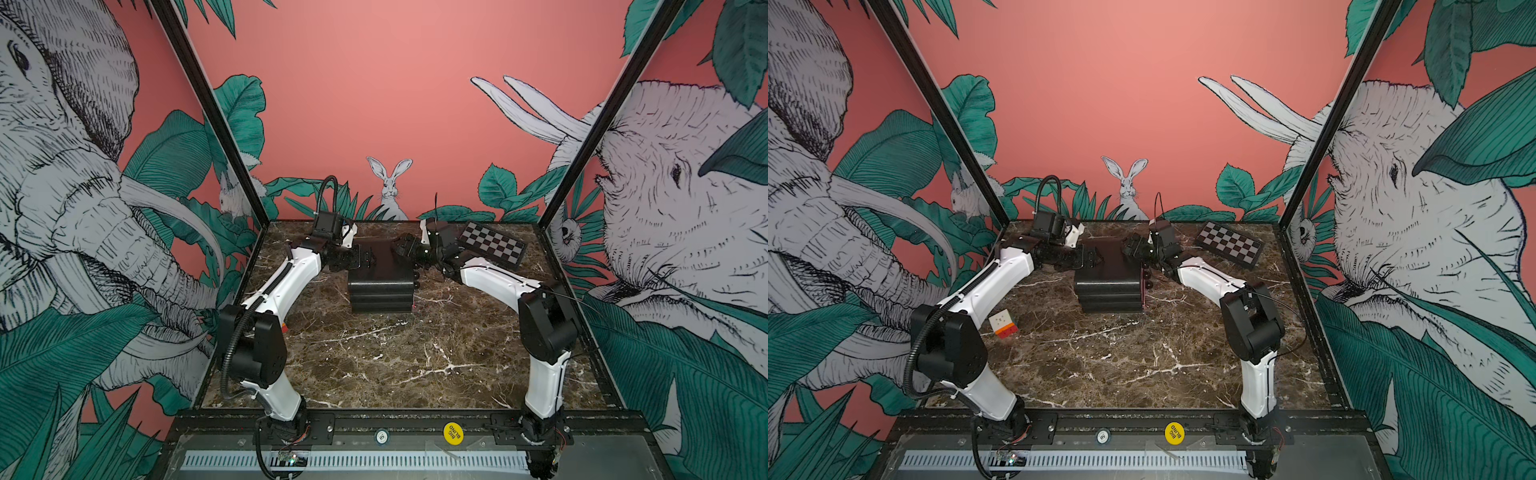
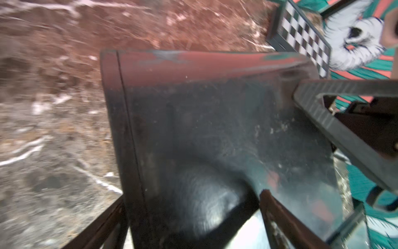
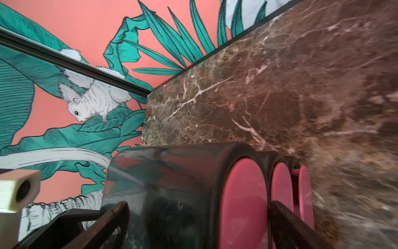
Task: Take the mice out of the drawer
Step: Move the storage box to the center of the board, then open the drawer in the storage box.
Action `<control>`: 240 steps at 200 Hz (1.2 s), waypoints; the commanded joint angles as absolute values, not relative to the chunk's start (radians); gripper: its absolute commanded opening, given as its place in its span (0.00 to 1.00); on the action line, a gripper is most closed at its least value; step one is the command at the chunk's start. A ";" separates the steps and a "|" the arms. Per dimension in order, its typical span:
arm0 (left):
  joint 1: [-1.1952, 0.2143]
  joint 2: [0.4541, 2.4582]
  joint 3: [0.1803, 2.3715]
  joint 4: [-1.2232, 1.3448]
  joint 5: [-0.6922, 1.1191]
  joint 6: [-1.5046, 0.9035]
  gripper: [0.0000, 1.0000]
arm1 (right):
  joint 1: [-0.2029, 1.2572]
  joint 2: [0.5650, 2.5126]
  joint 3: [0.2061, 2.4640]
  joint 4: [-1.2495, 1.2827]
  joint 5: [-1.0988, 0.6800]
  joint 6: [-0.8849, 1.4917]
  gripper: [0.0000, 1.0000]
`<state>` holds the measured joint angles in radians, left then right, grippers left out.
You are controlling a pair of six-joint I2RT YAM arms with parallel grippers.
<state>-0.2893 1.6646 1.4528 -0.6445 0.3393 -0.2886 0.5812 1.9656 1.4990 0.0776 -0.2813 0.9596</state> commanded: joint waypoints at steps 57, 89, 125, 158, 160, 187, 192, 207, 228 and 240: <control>-0.294 1.615 1.532 -0.704 0.137 -0.202 0.99 | 0.590 1.857 1.456 0.131 -0.300 0.925 0.98; -0.294 1.539 1.594 -0.741 0.085 -0.108 0.99 | 0.504 1.670 1.303 0.108 -0.290 0.863 0.99; -0.295 1.528 1.685 -0.771 0.262 -0.081 0.98 | 0.428 1.562 1.199 0.057 -0.497 0.818 0.98; -0.324 1.576 1.656 -0.633 0.446 -0.206 0.97 | 0.418 1.634 1.158 0.178 -0.662 0.900 0.93; -0.328 1.581 1.655 -0.626 0.447 -0.211 0.97 | 0.418 1.641 1.159 0.193 -0.674 0.910 0.93; -0.386 1.634 1.648 -0.560 0.476 -0.246 0.97 | 0.419 1.742 1.137 0.443 -0.756 1.066 0.89; -0.393 1.644 1.645 -0.543 0.485 -0.255 0.97 | 0.417 1.755 1.130 0.475 -0.759 1.086 0.89; -0.401 1.669 1.629 -0.490 0.524 -0.296 0.97 | 0.411 1.781 1.116 0.513 -0.757 1.103 0.88; -0.409 1.694 1.617 -0.454 0.542 -0.324 0.97 | 0.405 1.817 1.117 0.510 -0.779 1.087 0.85; -0.411 1.702 1.610 -0.453 0.540 -0.324 0.97 | 0.404 1.843 1.122 0.545 -0.807 1.104 0.83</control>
<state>-0.4118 1.7130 1.6257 -0.5163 0.4965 -0.2821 0.4110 1.8252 1.1042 0.3939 -0.7303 1.0641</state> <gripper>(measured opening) 0.975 0.852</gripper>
